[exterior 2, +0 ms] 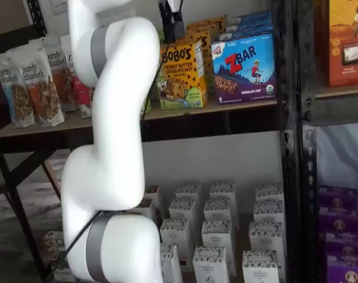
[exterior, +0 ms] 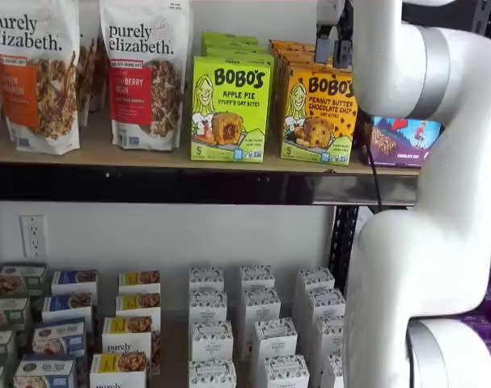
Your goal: Pick up the orange box on the top shelf, the fifth box from the left
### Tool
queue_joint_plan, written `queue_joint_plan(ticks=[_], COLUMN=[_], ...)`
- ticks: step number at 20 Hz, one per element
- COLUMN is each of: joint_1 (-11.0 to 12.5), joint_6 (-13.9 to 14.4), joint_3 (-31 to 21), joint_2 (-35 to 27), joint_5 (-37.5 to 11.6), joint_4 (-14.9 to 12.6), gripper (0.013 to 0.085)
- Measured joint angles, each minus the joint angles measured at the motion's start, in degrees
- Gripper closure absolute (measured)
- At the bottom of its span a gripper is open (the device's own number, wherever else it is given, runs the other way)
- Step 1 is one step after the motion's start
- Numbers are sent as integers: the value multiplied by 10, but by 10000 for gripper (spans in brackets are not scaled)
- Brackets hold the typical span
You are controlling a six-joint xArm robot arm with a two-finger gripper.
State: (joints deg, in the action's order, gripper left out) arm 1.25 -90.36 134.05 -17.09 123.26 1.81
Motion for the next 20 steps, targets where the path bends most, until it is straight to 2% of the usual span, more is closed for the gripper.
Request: queue_joint_plan(ticks=[11,20], joint_1=[3,-1], joint_6=[-7,0], joint_3=[-35,-58], joint_2=[10,20], joint_5=[-17,-18], joint_4=[-10,-2], gripper=[130,130])
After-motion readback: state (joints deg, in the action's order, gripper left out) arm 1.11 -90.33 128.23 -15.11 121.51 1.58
